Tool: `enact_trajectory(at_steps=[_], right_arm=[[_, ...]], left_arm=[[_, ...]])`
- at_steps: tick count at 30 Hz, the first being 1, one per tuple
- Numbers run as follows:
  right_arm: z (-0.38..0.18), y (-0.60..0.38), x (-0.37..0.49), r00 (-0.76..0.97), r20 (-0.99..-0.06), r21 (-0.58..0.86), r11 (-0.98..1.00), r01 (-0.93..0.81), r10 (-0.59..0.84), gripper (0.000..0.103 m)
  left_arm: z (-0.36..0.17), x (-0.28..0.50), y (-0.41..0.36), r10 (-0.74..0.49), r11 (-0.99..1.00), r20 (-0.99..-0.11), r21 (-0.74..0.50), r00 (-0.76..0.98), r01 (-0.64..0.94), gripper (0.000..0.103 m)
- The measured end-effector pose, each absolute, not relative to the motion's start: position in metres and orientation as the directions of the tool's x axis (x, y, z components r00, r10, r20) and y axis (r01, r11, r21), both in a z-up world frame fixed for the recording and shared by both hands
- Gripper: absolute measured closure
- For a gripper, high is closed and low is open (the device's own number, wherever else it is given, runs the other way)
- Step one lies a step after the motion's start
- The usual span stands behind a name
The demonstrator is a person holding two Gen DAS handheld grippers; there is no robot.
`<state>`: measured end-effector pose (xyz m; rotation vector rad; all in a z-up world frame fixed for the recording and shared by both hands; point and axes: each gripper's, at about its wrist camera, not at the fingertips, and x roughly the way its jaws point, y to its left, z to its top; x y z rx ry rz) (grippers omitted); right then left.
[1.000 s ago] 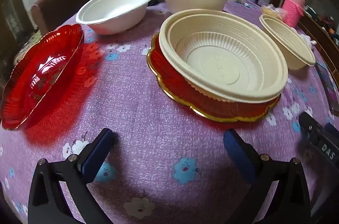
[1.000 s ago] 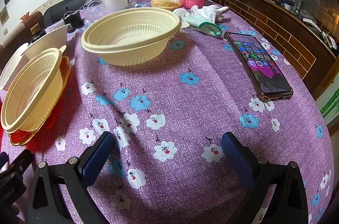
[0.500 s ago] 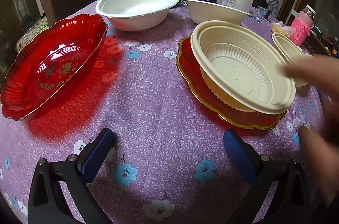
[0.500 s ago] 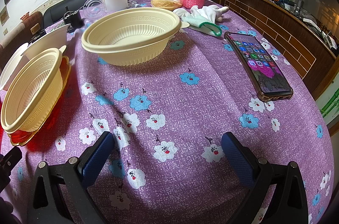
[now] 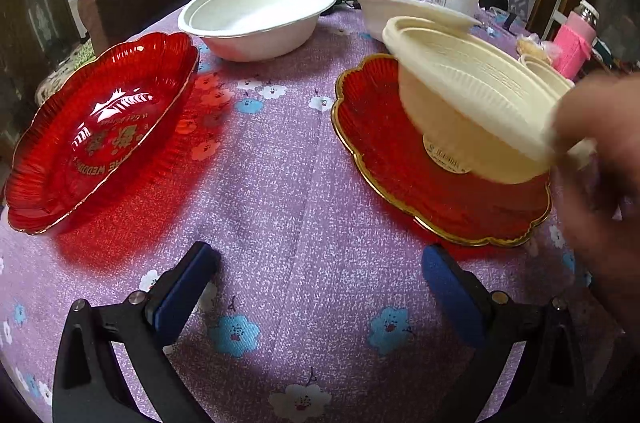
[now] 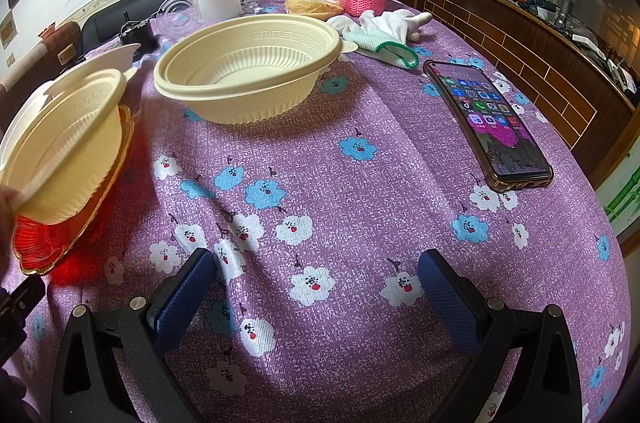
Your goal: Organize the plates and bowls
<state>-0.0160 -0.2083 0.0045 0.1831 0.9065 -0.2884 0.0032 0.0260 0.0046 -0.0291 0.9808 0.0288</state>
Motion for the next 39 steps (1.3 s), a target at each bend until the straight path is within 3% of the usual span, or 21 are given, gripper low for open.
enact_trajectory(at_steps=[5,10,17,25,32,39], right_arm=[[0.005,-0.208,-0.016,0.582,-0.796,0.035,0.946,0.322,-0.169,0.001],[0.004,-0.209,-0.016,0.582,-0.796,0.035,0.946,0.322,-0.168,0.001],[0.005,-0.208,-0.016,0.582,-0.796,0.035,0.946,0.322,-0.168,0.001],[0.004,-0.208,-0.016,0.582,-0.796,0.035,0.946,0.322,-0.169,0.001],[0.004,-0.207,-0.016,0.582,-0.796,0.035,0.946,0.322,-0.169,0.001],[0.004,-0.207,-0.016,0.581,-0.796,0.034,0.946,0.322,-0.169,0.001]], left_arm=[[0.003,0.005,0.019,0.056,0.998,-0.830,0.033,0.556,-0.050,0.000],[0.009,-0.004,0.032,-0.009,1.000,-0.830,-0.018,0.557,-0.010,0.000],[0.073,-0.070,0.094,0.031,0.994,-0.659,-0.061,0.751,-0.095,0.000],[0.111,-0.103,0.140,0.045,0.983,-0.580,-0.122,0.814,-0.141,0.000],[0.099,-0.102,0.124,0.034,0.992,-0.625,-0.073,0.780,-0.102,0.000],[0.085,-0.102,0.127,-0.092,0.982,-0.618,-0.188,0.781,-0.033,0.000]])
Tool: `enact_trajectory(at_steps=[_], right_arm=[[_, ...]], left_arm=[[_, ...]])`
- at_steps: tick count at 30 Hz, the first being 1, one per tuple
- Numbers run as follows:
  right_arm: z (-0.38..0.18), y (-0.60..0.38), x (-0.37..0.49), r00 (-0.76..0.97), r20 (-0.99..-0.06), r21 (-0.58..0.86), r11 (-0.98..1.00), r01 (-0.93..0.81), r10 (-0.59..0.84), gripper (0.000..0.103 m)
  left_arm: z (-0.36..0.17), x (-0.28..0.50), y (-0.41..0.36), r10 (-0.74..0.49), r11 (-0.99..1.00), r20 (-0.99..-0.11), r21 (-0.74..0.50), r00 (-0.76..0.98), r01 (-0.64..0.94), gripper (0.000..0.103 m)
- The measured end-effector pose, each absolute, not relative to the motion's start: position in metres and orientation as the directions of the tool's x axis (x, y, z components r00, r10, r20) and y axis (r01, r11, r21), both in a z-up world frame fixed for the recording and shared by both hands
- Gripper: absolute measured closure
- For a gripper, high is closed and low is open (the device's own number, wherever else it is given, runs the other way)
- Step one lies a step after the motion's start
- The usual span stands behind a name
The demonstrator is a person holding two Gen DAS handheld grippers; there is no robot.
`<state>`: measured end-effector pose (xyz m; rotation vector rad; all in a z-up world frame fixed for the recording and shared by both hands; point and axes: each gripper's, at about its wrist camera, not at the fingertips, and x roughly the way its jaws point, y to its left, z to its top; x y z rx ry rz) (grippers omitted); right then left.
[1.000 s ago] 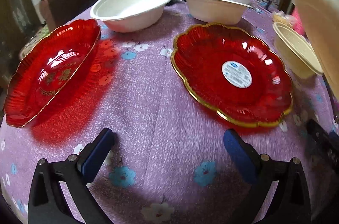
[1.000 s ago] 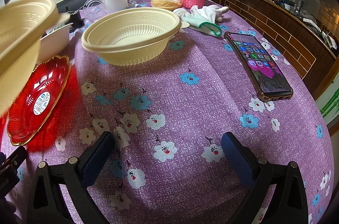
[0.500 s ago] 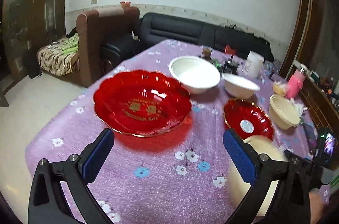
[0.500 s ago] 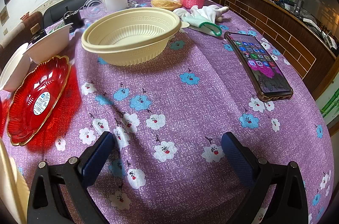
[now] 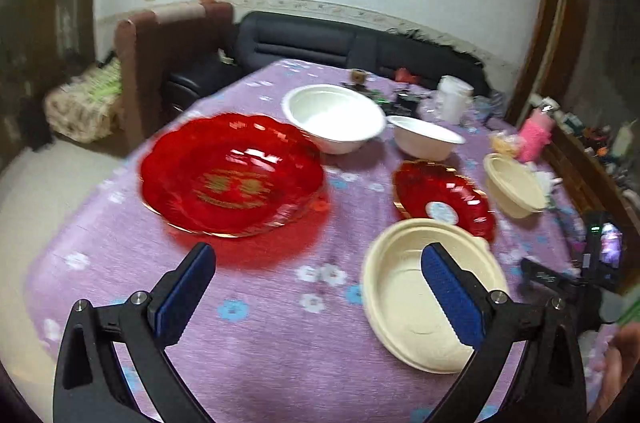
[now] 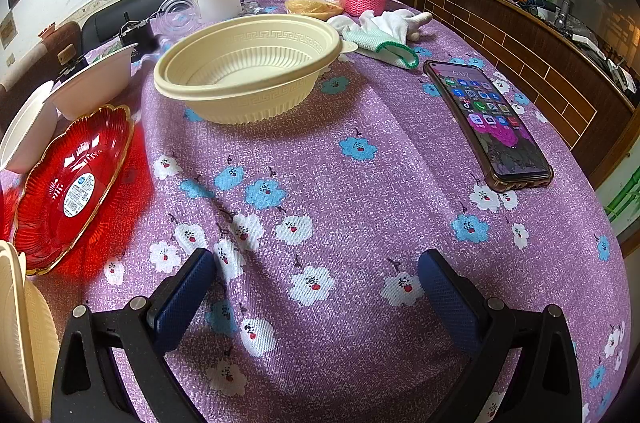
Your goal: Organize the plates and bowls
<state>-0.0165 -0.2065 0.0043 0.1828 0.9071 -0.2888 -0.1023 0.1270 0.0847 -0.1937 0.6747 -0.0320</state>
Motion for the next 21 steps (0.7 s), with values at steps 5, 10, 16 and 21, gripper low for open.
enact_trajectory(at_steps=[5,10,16,21], right_arm=[[0.004,-0.207,-0.017,0.581,-0.796,0.035,0.946,0.322,-0.169,0.001],[0.004,-0.206,-0.017,0.581,-0.796,0.035,0.946,0.322,-0.169,0.001],[0.004,-0.207,-0.015,0.568,-0.809,0.038,0.951,0.305,-0.150,0.001],[0.010,-0.212,-0.021,0.540,-0.839,0.084,0.965,0.247,-0.065,0.006]], left_arm=[[0.081,-0.107,0.112,-0.105,0.982,-0.630,-0.186,0.770,-0.019,0.000],[0.098,-0.129,0.123,-0.015,0.988,-0.570,-0.135,0.821,-0.076,0.000],[0.108,-0.129,0.163,-0.021,0.966,-0.589,-0.221,0.808,-0.136,0.000],[0.109,-0.127,0.204,-0.038,0.943,-0.630,-0.279,0.776,-0.180,0.000]])
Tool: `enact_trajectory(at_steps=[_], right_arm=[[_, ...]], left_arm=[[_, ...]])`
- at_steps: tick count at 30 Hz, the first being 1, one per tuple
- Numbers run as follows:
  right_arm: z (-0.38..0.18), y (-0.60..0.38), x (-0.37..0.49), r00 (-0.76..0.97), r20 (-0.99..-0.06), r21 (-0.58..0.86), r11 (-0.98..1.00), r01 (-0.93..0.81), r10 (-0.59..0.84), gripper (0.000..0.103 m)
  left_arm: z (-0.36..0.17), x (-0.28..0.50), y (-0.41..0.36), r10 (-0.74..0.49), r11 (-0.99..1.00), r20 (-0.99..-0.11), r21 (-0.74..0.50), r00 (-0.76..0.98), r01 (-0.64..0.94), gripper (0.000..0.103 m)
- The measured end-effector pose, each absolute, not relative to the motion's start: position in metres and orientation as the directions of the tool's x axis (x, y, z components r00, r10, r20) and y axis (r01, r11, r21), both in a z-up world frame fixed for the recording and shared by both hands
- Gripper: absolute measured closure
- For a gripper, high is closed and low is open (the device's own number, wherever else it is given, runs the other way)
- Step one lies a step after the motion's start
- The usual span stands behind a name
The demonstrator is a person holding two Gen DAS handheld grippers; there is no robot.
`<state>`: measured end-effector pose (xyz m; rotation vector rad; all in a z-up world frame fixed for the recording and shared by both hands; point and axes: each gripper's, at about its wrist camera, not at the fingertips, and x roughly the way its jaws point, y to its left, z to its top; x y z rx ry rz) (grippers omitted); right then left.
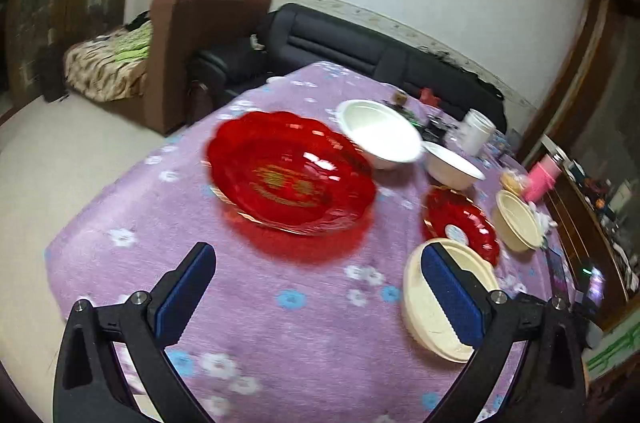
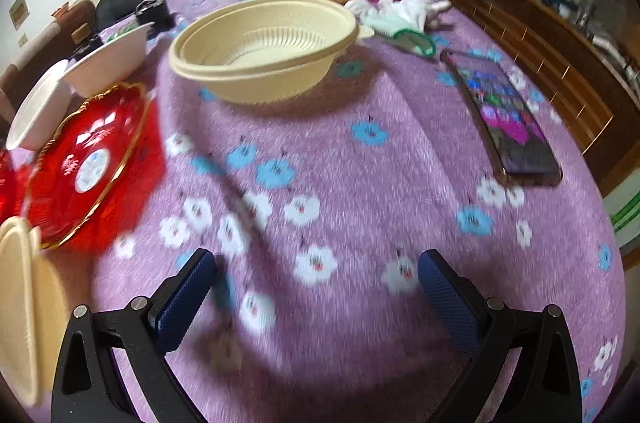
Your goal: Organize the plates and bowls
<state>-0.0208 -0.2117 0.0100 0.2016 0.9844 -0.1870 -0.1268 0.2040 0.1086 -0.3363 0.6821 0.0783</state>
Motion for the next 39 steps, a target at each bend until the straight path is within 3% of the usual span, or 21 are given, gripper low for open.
enact_trajectory(at_steps=[4,8,13,17,22,27,29,30,32,33,34,35,37,39], right_arm=[[0.063,-0.193,-0.047,0.675,-0.736,0.097,0.979,0.181,-0.052,0.007],[0.113,-0.148,-0.051,0.747,-0.660,0.131,0.991,0.010,0.079,0.007],[0.144,-0.068,-0.022,0.708,-0.626,0.226,0.945,-0.235,0.326,0.006],[0.133,-0.004,0.027,0.612,-0.676,0.264,0.910,-0.319,0.411,0.007],[0.090,0.054,0.082,0.448,-0.787,0.317,0.901,-0.296,0.424,0.028],[0.052,0.079,0.114,0.355,-0.845,0.325,0.911,-0.256,0.401,0.036],[0.043,0.087,0.120,0.334,-0.858,0.319,0.914,-0.250,0.390,0.042],[0.038,0.090,0.122,0.323,-0.863,0.319,0.915,-0.247,0.388,0.047],[0.031,0.094,0.125,0.305,-0.873,0.318,0.918,-0.239,0.381,0.058],[0.027,0.096,0.126,0.295,-0.875,0.323,0.917,-0.237,0.384,0.066],[0.025,0.097,0.126,0.287,-0.876,0.328,0.915,-0.235,0.388,0.072],[0.022,0.097,0.127,0.285,-0.872,0.340,0.911,-0.235,0.399,0.075],[0.024,0.098,0.124,0.288,-0.860,0.359,0.900,-0.246,0.422,0.092],[0.029,0.101,0.119,0.307,-0.861,0.334,0.907,-0.259,0.405,0.092]], left_arm=[[0.123,-0.131,0.235,0.068,0.943,-0.604,-0.220,0.794,-0.248,0.000],[0.142,-0.125,0.257,0.138,0.945,-0.569,-0.169,0.810,-0.280,0.000],[0.149,-0.083,0.286,0.080,0.952,-0.619,-0.184,0.781,-0.243,0.000],[0.127,-0.037,0.304,0.032,0.951,-0.692,-0.200,0.721,-0.235,0.000],[0.082,0.015,0.327,-0.062,0.926,-0.780,-0.279,0.622,-0.256,0.000],[0.056,0.045,0.324,-0.071,0.933,-0.812,-0.259,0.579,-0.249,0.001],[0.048,0.056,0.318,-0.090,0.940,-0.822,-0.256,0.562,-0.224,0.008],[0.045,0.059,0.315,-0.093,0.944,-0.828,-0.250,0.553,-0.216,0.017],[0.038,0.067,0.310,-0.104,0.950,-0.843,-0.242,0.528,-0.199,0.036],[0.034,0.070,0.307,-0.115,0.950,-0.851,-0.244,0.513,-0.192,0.054],[0.029,0.073,0.306,-0.116,0.951,-0.860,-0.241,0.497,-0.195,0.062],[0.028,0.073,0.307,-0.113,0.950,-0.863,-0.239,0.492,-0.200,0.064],[0.027,0.072,0.307,-0.106,0.949,-0.862,-0.236,0.495,-0.209,0.076],[0.030,0.068,0.309,-0.106,0.946,-0.859,-0.242,0.500,-0.214,0.077]])
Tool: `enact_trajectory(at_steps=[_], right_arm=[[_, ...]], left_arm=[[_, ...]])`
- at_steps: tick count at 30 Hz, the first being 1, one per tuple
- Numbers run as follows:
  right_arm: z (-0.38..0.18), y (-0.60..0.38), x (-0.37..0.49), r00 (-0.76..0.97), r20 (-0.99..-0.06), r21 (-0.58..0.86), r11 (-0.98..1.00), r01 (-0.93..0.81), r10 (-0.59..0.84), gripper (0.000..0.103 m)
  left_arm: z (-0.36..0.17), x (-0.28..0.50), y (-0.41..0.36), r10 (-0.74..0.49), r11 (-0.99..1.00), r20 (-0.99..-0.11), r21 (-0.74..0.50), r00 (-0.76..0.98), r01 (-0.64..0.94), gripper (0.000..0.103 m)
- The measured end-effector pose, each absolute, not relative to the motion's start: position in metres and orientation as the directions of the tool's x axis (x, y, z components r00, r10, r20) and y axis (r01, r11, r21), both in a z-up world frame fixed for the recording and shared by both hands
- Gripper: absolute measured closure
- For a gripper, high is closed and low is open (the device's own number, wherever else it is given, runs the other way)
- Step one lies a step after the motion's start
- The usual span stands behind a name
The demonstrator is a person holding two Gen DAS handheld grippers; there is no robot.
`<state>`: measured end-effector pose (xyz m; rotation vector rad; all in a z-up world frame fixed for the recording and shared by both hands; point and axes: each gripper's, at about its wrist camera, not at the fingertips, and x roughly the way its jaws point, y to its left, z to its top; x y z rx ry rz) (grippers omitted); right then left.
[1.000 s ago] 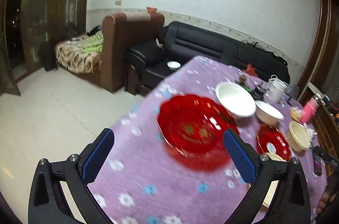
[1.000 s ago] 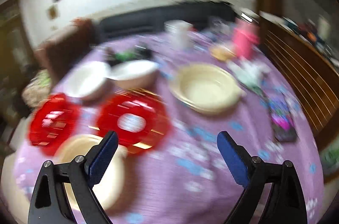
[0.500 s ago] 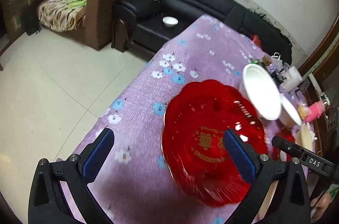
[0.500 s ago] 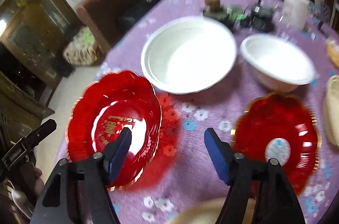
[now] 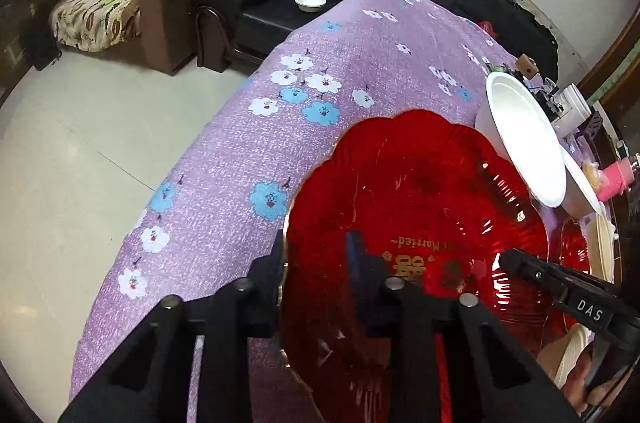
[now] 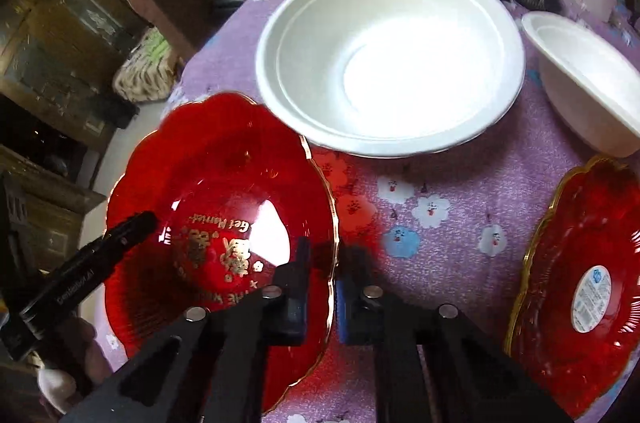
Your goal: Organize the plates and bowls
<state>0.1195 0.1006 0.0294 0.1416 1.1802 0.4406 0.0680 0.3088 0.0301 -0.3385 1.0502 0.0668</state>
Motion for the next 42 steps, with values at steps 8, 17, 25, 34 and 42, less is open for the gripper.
enact_trajectory(at_steps=[8,17,25,34,42], right_arm=[[0.049,0.096,0.087,0.324,-0.827,0.367,0.878,-0.308,0.459,0.092],[0.031,0.101,0.066,0.286,-0.835,0.378,0.868,-0.322,0.470,0.091],[0.038,0.107,0.056,0.337,-0.823,0.334,0.869,-0.365,0.458,0.084],[0.062,0.072,0.029,0.410,-0.751,0.393,0.849,-0.354,0.518,0.068],[0.091,-0.016,-0.016,0.523,-0.683,0.403,0.860,-0.311,0.509,0.067]], left_arm=[[0.061,0.028,0.311,-0.062,0.951,-0.825,-0.220,0.562,-0.218,0.077],[0.043,0.009,0.314,-0.036,0.945,-0.843,-0.203,0.537,-0.255,0.077],[0.052,-0.003,0.313,0.034,0.945,-0.826,-0.157,0.562,-0.287,0.046],[0.104,-0.056,0.287,0.073,0.951,-0.734,-0.152,0.675,-0.268,0.032],[0.128,-0.097,0.232,-0.026,0.967,-0.678,-0.203,0.734,-0.153,0.023]])
